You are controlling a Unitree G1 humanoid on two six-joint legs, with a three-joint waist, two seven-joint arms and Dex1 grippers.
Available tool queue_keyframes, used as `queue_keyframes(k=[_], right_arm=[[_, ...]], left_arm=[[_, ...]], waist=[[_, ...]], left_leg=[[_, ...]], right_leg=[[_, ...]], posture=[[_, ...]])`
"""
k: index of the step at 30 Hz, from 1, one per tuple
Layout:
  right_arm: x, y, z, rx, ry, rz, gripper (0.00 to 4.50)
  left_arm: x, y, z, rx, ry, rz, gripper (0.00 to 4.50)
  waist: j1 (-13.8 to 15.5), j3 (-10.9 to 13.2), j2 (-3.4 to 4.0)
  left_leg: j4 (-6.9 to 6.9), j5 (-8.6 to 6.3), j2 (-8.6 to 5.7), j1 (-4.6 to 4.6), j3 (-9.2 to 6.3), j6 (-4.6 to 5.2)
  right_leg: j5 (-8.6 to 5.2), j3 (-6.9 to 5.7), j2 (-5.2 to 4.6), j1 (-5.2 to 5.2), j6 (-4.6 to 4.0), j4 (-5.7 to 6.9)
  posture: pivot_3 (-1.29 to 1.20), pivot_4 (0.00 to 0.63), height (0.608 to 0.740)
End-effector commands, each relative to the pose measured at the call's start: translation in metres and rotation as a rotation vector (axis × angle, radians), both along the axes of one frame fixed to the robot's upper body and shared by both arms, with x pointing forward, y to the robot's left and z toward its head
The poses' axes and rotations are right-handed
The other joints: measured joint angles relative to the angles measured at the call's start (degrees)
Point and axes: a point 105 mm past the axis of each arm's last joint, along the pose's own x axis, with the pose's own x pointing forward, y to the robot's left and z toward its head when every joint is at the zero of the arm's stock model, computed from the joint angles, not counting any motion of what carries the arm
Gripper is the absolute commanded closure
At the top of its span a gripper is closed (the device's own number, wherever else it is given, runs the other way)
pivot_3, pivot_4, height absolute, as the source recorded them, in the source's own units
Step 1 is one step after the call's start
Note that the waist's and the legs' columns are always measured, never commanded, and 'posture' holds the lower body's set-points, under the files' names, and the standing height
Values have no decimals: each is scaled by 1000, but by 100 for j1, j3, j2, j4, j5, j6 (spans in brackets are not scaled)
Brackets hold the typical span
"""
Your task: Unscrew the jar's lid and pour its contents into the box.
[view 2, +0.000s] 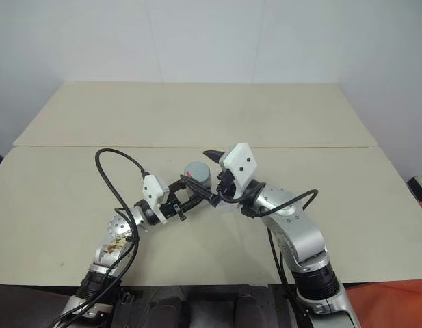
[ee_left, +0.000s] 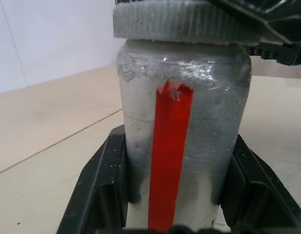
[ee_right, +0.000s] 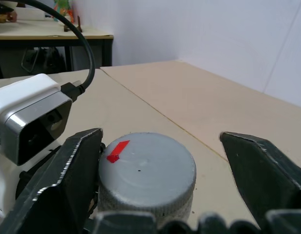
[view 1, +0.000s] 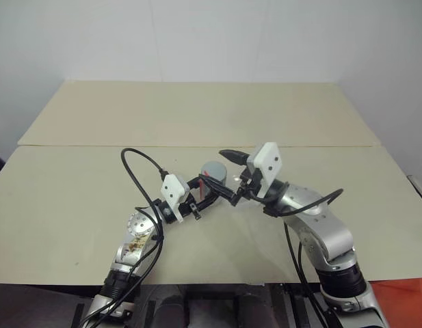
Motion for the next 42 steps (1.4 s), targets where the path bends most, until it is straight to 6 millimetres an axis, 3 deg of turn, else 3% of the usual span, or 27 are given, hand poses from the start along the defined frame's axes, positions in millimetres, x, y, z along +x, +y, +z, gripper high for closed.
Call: queue_keyframes(k=[1,4,10,13,16,20,24,30,34,39,42], right_arm=[[-6,0,9,1,-47,31,1555],[-7,0,7,-9,-44,46,2312],[-6,0,6,-22,-49,50,4377],[-7,0,12,21,-46,65,4446],[-11,-1,18,25,-64,80,3823],[-23,-2,30,59,-75,138,2471],[-20,-6,31,69,-59,102,1114],[-21,-6,29,66,-35,122,1114],[-9,-3,20,37,-20,71,1114],[-6,-3,19,30,-26,59,48],[-6,-2,19,31,-28,67,48]], left_arm=[[-5,-2,17,-35,-55,-13,2496],[-5,-1,18,-36,-59,-10,2496],[-5,3,19,-42,-65,2,2496],[-6,4,19,-40,-66,6,2496],[-7,6,17,-35,-68,15,2496],[-7,9,17,-35,-74,39,2496],[-7,13,20,-51,-93,70,2496],[-9,14,25,-82,-122,76,2496],[-13,13,29,-92,-131,57,2496],[-14,13,30,-84,-138,52,2496],[-13,12,31,-83,-139,54,2496]], waist=[[0,0,0],[0,0,0],[0,0,0],[0,0,0],[0,0,0],[0,0,1],[0,0,1],[0,0,1],[-3,0,1],[-2,0,1],[-2,0,1]], left_leg=[[0,0,0,0,-1,0],[0,0,0,0,-1,0],[0,0,0,0,-2,0],[0,0,0,0,-3,0],[0,0,0,0,-4,0],[0,0,0,0,-12,0],[0,0,0,0,-23,0],[0,0,0,1,-23,0],[0,0,0,1,-23,0],[0,0,0,1,-22,-1],[0,0,0,0,-22,-1]], right_leg=[[0,0,0,0,0,0],[0,0,0,0,0,0],[0,0,0,0,0,1],[0,0,0,0,0,1],[0,0,0,0,0,1],[0,0,0,-1,0,1],[0,0,0,0,0,1],[0,0,-1,0,0,1],[0,0,-1,0,0,2],[0,0,0,-1,-1,3],[0,0,0,-1,-1,2]], posture=[[0,150,740],[0,150,740],[0,150,740],[0,150,740],[0,150,740],[0,150,740],[0,150,740],[0,150,740],[0,150,740],[0,150,740],[0,150,740]])
